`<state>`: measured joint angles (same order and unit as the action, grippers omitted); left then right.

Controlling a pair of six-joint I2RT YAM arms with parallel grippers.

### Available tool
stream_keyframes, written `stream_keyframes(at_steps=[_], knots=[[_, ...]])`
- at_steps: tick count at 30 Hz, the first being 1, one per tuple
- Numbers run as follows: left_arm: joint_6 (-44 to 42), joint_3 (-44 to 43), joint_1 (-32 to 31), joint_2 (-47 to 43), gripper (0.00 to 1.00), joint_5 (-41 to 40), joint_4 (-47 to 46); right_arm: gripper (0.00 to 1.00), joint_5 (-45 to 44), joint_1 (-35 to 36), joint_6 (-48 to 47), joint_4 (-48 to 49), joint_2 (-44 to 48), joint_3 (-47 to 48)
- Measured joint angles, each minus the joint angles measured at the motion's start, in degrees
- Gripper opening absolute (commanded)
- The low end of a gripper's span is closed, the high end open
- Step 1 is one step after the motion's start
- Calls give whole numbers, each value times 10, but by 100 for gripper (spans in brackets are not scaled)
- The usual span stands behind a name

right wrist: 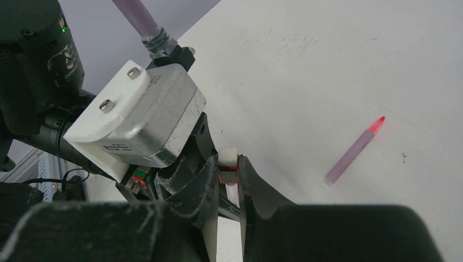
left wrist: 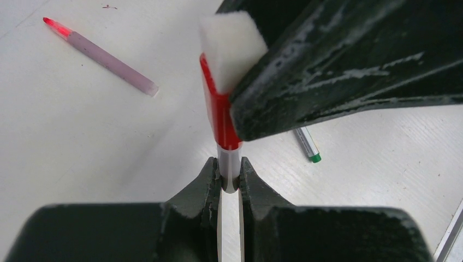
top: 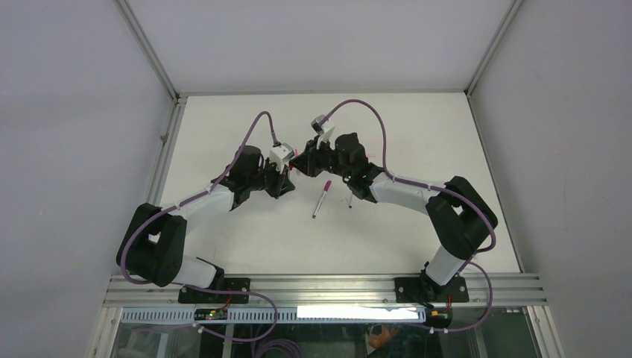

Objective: Insert the pens into the pen caps

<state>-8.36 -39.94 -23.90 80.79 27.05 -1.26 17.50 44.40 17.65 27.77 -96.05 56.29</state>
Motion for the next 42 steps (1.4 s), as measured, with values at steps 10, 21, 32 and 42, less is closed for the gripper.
stream_keyframes(at_steps=[10,21,32,42], knots=[[0,5,0,0,0,-1,0,0,2,1,0,-2,-1,-3],[2,34,-1,-10,0,-18,-16,0,14,4,2,2,-10,-10],[5,50,0,-30,0,-30,-28,0,19,7,4,10,-11,-10],[9,52,0,-30,0,-30,-30,0,19,7,4,9,-11,-10]])
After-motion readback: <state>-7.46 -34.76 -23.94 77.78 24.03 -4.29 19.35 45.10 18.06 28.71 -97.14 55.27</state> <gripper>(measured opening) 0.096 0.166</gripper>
